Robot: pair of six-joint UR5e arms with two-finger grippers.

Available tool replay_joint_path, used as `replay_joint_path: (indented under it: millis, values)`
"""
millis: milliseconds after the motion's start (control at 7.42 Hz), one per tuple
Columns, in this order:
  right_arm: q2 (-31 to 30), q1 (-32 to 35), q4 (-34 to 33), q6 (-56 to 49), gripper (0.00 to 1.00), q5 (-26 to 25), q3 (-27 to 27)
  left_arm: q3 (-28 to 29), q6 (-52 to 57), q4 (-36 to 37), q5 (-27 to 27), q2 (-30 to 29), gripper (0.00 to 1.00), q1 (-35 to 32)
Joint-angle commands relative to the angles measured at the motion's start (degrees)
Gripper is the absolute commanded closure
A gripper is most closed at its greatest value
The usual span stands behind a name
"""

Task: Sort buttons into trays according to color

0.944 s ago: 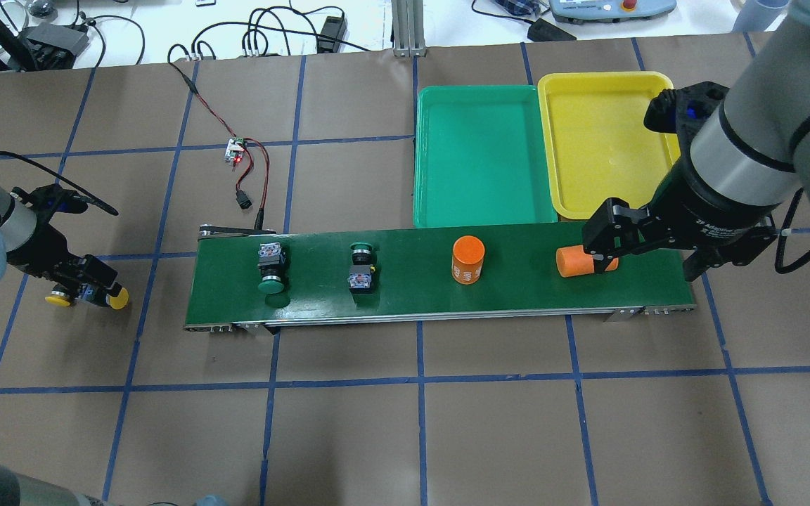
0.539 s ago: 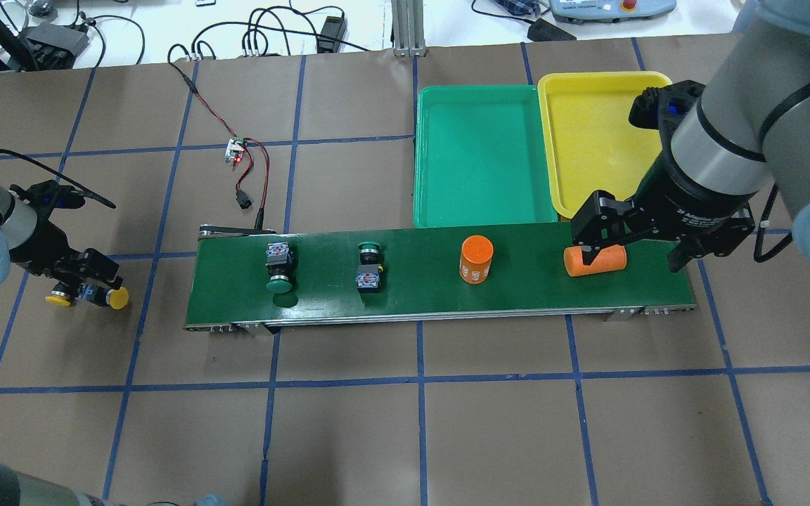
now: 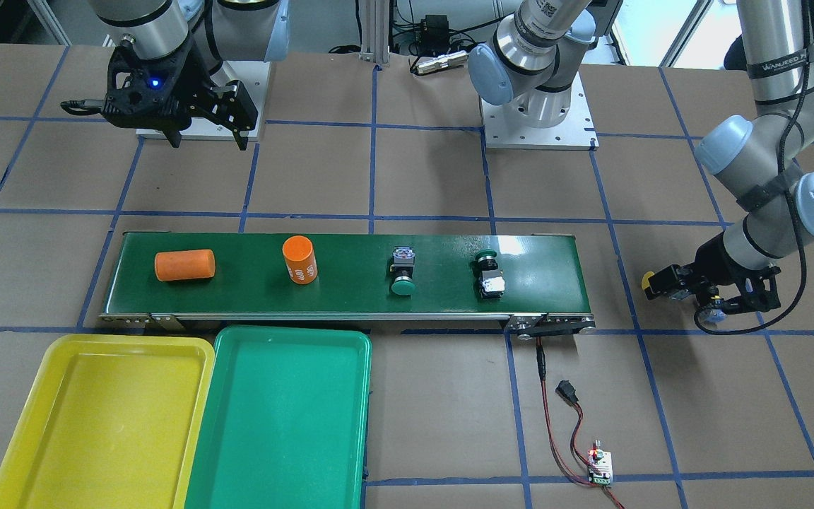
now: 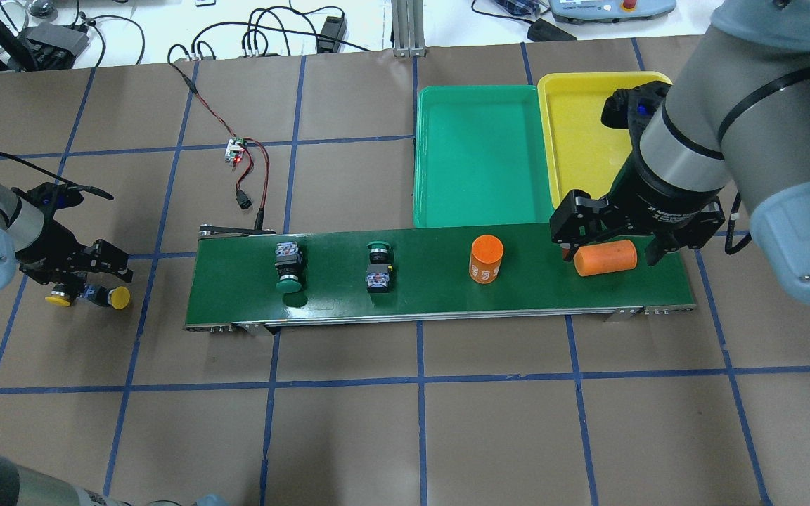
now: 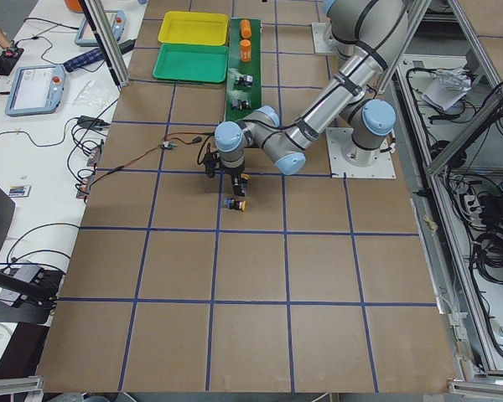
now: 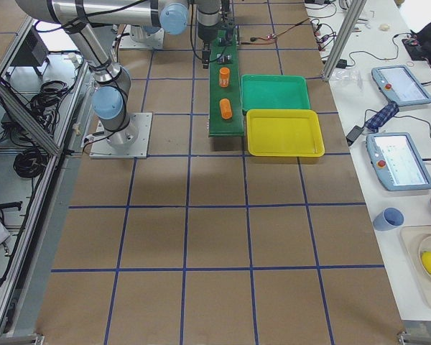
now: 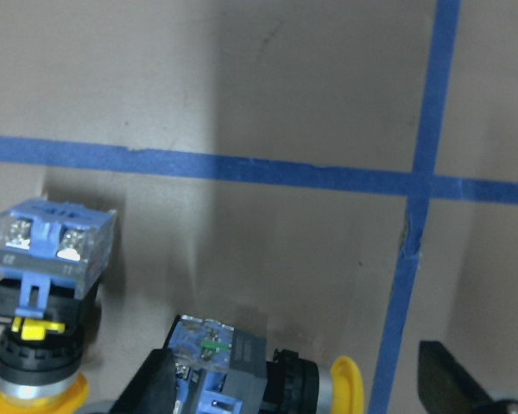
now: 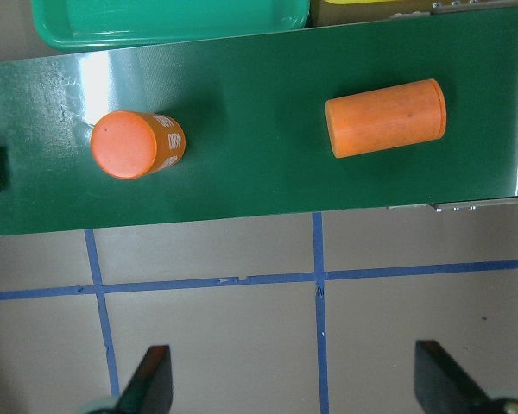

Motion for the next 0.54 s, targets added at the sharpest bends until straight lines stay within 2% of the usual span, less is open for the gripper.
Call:
replay_joint_path:
  millis: [0, 270, 404]
  values:
    - [0.84, 2.19, -0.37, 2.02, 0.0, 0.01, 0.0, -0.19, -5.06, 0.49, 0.57, 0.97, 0.0, 0.21]
    - [1.28, 3.43, -0.98, 3.26, 0.0, 0.01, 0.0, 0.69, -4.89, 0.76, -0.13, -1.22, 0.0, 3.26]
    - [1.45, 3.43, -0.99, 3.26, 0.0, 0.01, 0.0, -0.26, -8.02, 0.06, -0.31, -0.45, 0.0, 3.9]
